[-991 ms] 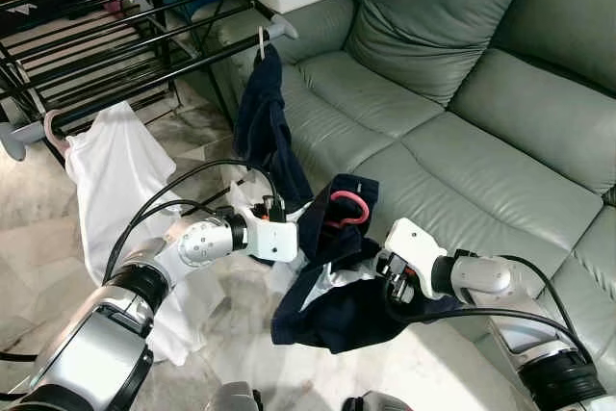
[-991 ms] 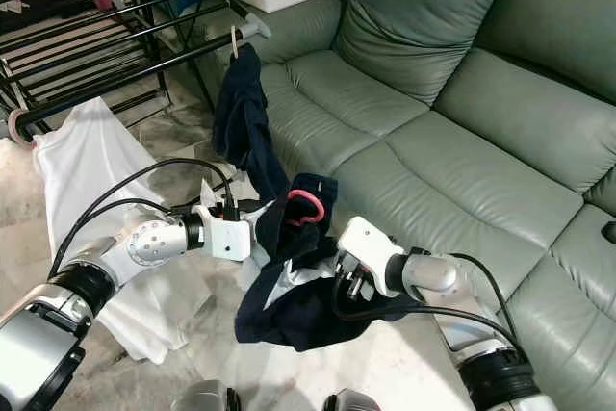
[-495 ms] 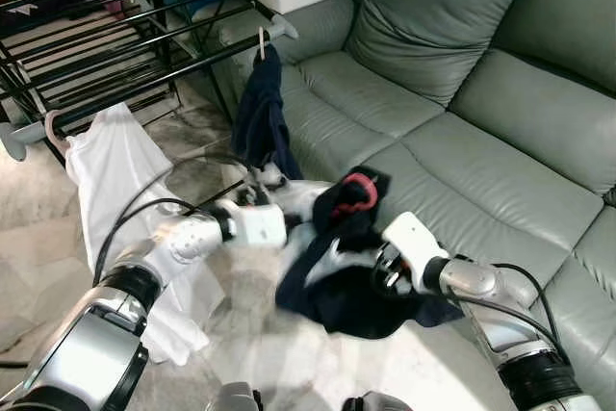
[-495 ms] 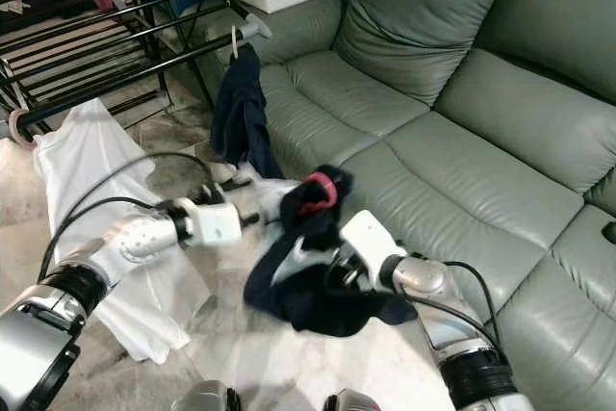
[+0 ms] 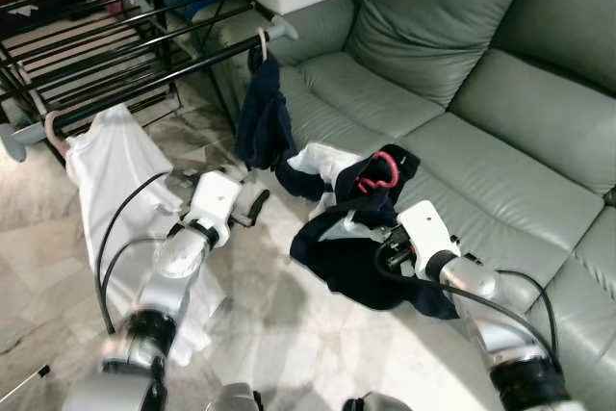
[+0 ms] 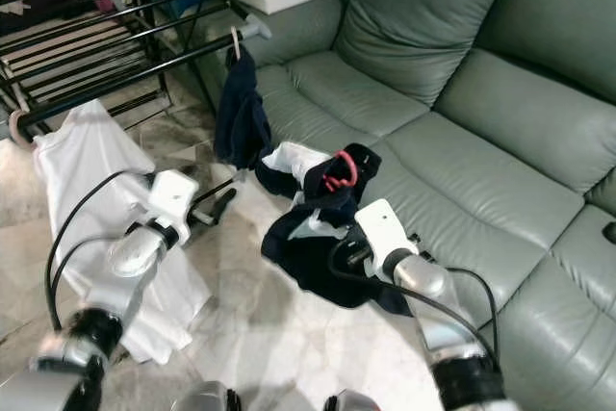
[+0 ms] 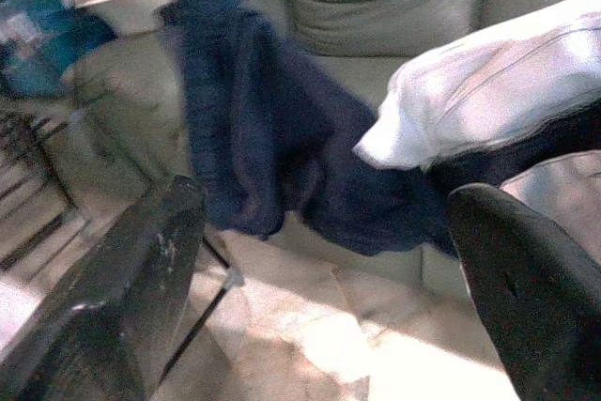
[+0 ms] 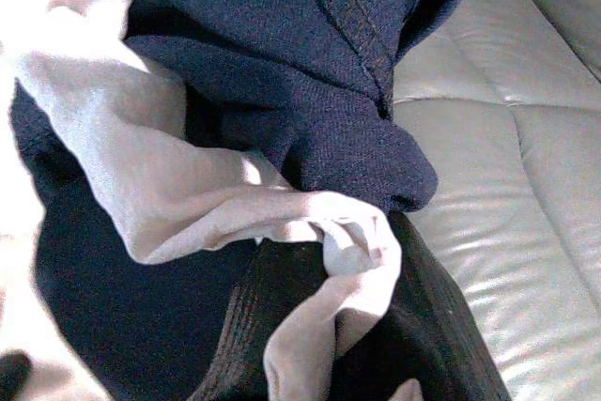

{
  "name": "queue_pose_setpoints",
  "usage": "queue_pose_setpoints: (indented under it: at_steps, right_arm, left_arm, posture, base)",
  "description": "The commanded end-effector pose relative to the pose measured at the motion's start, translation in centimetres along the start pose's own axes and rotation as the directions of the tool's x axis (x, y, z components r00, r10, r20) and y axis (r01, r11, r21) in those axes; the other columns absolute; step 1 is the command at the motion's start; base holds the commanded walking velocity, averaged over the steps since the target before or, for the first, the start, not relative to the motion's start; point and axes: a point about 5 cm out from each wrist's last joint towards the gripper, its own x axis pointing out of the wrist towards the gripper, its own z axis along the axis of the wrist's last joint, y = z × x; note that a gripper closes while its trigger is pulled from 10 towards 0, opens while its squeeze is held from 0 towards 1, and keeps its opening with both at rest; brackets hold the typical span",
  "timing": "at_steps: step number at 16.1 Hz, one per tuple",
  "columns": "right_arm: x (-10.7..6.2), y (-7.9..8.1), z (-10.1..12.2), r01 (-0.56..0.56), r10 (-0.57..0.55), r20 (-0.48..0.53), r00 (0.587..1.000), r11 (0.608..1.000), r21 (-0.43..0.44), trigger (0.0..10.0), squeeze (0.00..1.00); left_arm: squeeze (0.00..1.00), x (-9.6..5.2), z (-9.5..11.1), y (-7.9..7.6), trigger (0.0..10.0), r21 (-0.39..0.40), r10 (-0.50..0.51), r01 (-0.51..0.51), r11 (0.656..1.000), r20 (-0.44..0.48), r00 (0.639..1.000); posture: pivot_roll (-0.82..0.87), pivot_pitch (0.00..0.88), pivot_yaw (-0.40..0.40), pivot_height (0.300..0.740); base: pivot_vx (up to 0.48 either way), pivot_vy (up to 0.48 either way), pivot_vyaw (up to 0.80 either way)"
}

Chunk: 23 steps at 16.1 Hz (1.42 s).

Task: Hang hanger

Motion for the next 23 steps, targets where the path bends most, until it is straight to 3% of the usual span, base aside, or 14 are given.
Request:
queue_pose_setpoints:
  at_steps: [1,2,3,7,11,13,15,16,18,21,23]
  right_arm:
    - [-0.3,0.1,1.7,0.019,-0.020,0.119,0.993,1.000,0.015,1.6,0.00]
    - [-0.4,0.3,1.7,0.015,-0.016,0.133,0.991,1.000,0.009,1.6,0.00]
    - [-0.4,0.7,1.7,0.019,-0.021,0.146,0.989,1.000,0.011,10.0,0.00]
    - [-0.1,2.8,2.3,-0.009,0.003,0.195,0.981,1.000,0.029,10.0,0.00]
    - [-0.4,3.7,2.2,-0.036,0.026,0.190,0.981,0.998,0.052,10.0,0.00]
    - [-0.7,4.9,2.5,-0.118,0.107,0.190,0.976,0.992,0.047,10.0,0.00]
    - [-1.4,6.8,2.3,-0.281,0.272,0.171,0.947,0.959,0.030,10.0,0.00]
    - [-1.5,7.2,2.3,-0.311,0.303,0.166,0.938,0.950,0.022,10.0,0.00]
    - [-0.9,7.0,2.4,-0.246,0.236,0.156,0.959,0.968,0.046,10.0,0.00]
    - [-0.1,5.0,2.7,-0.077,0.062,0.130,0.990,0.991,0.114,10.0,0.00]
    - [0.0,3.8,2.6,-0.021,0.008,0.120,0.993,0.994,0.109,10.0,0.00]
  left_arm:
    - [0.00,-0.9,-0.5,0.7,10.0,-0.036,0.095,-0.096,0.995,-0.022,0.995]
    - [0.00,-1.2,-0.7,0.7,10.0,-0.037,0.108,-0.109,0.993,-0.030,0.994]
    - [0.00,-1.6,-1.0,0.7,10.0,-0.054,0.129,-0.131,0.990,-0.038,0.991]
    - [0.00,-2.1,-0.2,0.5,10.0,-0.154,0.229,-0.230,0.961,-0.024,0.973]
    - [0.00,-2.8,-0.2,-0.2,10.0,-0.154,0.226,-0.229,0.961,-0.041,0.973]
    - [0.00,-3.1,-0.2,-0.3,10.0,-0.165,0.235,-0.242,0.956,-0.058,0.970]
    - [0.00,-2.9,-0.2,-0.3,10.0,-0.176,0.250,-0.260,0.949,-0.077,0.965]
    - [0.00,-2.8,-0.1,-0.4,10.0,-0.179,0.252,-0.262,0.948,-0.080,0.965]
    - [0.00,-2.5,0.3,-0.7,10.0,-0.175,0.233,-0.241,0.955,-0.067,0.970]
    - [0.00,-2.7,0.5,-0.6,10.0,-0.181,0.229,-0.236,0.955,-0.060,0.972]
    - [0.00,-2.8,0.2,-0.6,10.0,-0.184,0.232,-0.243,0.952,-0.080,0.969]
  posture:
    - [-0.03,0.000,0.025,0.740]
    - [-0.03,0.000,0.025,0.740]
    - [-0.02,0.000,0.024,0.740]
    - [-0.02,0.000,0.017,0.740]
    - [-0.01,0.000,0.012,0.740]
    - [-0.02,0.000,0.011,0.740]
    - [-0.03,0.000,0.010,0.740]
    - [-0.03,0.000,0.009,0.740]
    - [-0.02,0.000,0.007,0.740]
    - [-0.02,0.000,0.007,0.740]
    - [-0.02,0.000,0.006,0.740]
  base:
    - [0.000,0.000,0.00]
    - [0.000,0.000,0.00]
    - [0.000,0.000,0.80]
    - [0.000,0.000,0.79]
    - [0.000,0.000,0.78]
    - [0.000,0.000,0.78]
    - [0.000,0.000,0.77]
    - [0.000,0.000,0.76]
    - [0.000,0.000,0.78]
    - [0.000,0.147,0.43]
    - [0.000,0.461,0.00]
